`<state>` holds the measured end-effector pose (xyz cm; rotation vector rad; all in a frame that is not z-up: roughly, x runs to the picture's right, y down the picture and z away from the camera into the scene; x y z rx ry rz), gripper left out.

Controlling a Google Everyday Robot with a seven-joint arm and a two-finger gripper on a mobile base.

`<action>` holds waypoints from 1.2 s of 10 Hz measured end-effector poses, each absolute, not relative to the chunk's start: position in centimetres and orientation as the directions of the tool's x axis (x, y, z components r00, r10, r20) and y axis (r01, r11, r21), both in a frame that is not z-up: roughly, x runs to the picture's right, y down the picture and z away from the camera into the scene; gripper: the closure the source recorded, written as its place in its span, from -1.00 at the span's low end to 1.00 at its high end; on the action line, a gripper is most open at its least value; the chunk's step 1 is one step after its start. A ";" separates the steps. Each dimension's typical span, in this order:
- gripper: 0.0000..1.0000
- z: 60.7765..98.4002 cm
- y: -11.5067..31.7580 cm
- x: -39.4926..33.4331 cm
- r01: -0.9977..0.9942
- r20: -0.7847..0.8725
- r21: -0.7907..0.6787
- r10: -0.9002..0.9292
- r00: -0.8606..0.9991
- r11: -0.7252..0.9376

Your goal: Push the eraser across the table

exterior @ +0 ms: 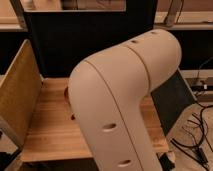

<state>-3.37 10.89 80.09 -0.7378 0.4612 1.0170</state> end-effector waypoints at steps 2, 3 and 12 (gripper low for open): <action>1.00 81.2 12.3 -5.2 -0.866 -0.662 -0.385 0.558 0.500 0.319; 1.00 81.9 13.3 -6.2 -0.847 -0.665 -0.416 0.525 0.531 0.330; 1.00 88.7 14.1 -9.4 -0.773 -0.678 -0.479 0.385 0.626 0.416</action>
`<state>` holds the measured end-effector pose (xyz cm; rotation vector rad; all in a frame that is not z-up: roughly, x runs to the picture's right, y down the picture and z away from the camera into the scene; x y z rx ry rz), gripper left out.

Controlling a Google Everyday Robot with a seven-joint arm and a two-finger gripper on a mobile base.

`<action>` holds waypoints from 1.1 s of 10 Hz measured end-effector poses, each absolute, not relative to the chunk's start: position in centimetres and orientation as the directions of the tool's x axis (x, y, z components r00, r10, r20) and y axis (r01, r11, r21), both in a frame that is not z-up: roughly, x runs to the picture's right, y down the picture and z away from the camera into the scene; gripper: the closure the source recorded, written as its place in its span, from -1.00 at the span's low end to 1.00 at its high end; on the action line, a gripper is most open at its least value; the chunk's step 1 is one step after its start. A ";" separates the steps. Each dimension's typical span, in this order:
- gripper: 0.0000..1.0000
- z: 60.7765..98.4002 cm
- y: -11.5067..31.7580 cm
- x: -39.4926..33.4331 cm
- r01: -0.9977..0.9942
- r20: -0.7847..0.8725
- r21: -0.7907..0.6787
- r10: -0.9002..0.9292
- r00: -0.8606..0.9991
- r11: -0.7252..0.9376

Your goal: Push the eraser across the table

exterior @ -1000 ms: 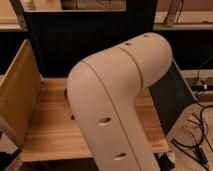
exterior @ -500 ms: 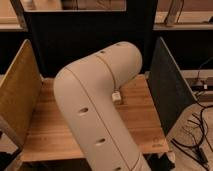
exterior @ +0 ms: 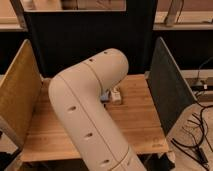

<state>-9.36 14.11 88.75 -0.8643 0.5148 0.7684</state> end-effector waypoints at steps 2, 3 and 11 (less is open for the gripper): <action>1.00 89.9 12.3 -6.3 -0.807 -0.695 -0.418 0.426 0.580 0.417; 1.00 90.3 11.5 -4.3 -0.832 -0.707 -0.382 0.453 0.543 0.402; 1.00 90.4 13.1 1.6 -0.908 -0.757 -0.311 0.505 0.416 0.281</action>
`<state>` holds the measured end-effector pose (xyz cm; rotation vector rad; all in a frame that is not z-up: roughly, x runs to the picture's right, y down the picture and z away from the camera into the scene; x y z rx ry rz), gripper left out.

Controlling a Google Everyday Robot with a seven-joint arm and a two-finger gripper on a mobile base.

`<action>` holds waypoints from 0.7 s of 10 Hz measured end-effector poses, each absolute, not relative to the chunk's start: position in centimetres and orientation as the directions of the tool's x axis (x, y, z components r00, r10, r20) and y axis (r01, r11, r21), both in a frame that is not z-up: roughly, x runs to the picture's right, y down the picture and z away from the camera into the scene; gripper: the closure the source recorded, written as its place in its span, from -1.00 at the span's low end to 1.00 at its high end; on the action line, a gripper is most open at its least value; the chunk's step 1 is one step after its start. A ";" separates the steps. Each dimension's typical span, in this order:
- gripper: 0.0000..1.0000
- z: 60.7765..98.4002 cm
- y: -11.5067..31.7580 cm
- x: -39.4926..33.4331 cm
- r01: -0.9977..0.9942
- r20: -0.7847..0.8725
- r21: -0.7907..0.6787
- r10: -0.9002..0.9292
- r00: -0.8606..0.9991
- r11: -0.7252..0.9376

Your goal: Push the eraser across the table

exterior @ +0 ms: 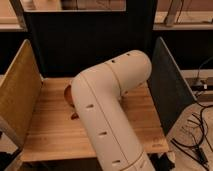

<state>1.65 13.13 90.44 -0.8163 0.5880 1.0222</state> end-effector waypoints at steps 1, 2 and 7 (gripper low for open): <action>1.00 90.3 13.5 1.8 -0.909 -0.760 -0.313 0.501 0.414 0.277; 1.00 90.1 14.0 1.8 -0.907 -0.762 -0.319 0.496 0.418 0.274; 1.00 86.8 16.2 0.8 -0.864 -0.743 -0.389 0.447 0.499 0.319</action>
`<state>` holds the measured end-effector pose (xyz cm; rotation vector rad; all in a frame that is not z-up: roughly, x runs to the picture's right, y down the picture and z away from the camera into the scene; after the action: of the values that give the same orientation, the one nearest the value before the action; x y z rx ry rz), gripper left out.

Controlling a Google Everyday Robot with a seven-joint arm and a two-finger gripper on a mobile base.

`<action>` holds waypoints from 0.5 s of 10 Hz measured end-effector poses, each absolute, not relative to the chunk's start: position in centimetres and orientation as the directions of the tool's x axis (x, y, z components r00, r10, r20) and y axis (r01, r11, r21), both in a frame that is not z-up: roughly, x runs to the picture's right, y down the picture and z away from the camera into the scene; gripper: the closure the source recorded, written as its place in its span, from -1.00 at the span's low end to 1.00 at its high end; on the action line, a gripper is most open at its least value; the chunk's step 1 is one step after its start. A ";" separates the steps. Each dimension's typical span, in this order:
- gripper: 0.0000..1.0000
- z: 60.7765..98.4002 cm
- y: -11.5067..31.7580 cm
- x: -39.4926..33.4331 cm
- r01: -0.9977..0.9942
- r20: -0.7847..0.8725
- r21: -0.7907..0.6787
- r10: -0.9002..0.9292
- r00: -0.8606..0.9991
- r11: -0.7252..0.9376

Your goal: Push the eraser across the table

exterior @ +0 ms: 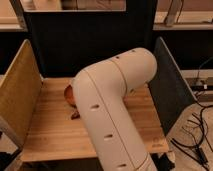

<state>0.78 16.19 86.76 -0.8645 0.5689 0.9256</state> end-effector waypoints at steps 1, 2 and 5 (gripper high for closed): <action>1.00 86.0 16.7 0.7 -0.856 -0.741 -0.401 0.433 0.512 0.326; 1.00 85.4 17.4 0.7 -0.850 -0.743 -0.412 0.419 0.522 0.329; 1.00 84.2 18.6 0.4 -0.839 -0.743 -0.435 0.396 0.540 0.327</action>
<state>0.39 18.58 84.20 -0.9099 0.5716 0.8689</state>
